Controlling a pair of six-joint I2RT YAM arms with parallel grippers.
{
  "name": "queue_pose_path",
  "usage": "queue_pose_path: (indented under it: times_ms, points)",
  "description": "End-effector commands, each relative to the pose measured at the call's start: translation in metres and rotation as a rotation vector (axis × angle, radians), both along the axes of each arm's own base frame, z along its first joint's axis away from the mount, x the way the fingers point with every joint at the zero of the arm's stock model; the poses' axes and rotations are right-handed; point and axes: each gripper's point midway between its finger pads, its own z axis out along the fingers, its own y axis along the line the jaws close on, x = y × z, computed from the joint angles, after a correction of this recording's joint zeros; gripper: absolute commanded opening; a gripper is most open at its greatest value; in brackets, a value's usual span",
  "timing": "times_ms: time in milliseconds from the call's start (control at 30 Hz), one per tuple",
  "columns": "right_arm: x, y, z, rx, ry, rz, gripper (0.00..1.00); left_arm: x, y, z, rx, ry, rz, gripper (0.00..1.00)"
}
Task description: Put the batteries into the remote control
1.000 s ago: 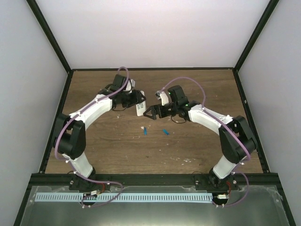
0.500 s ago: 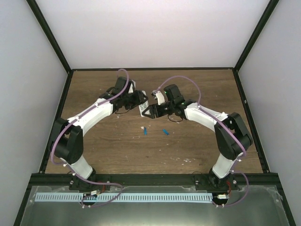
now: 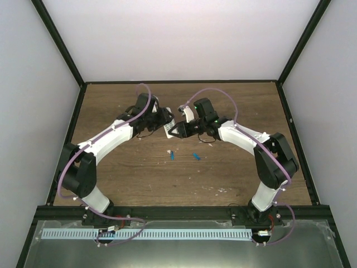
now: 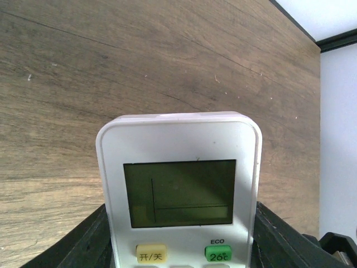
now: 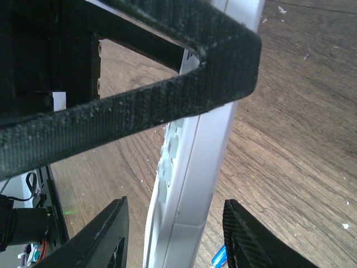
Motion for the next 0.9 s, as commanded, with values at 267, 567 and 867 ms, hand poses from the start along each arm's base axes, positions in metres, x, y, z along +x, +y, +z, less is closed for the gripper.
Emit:
queue_pose_path:
  times_ms: [267,567,867]
  points:
    - [0.005,0.014,0.022,0.059,-0.034,0.034,0.29,-0.001,-0.002,0.019,-0.053,-0.051,0.036,0.00]
    - [0.004,0.016,0.023,0.072,-0.025,0.040,0.17,-0.006,-0.003,0.017,-0.062,-0.062,0.050,0.04]
    - [0.006,0.012,0.019,0.054,-0.026,0.015,0.09,-0.012,0.006,0.017,-0.101,-0.112,0.100,0.39]
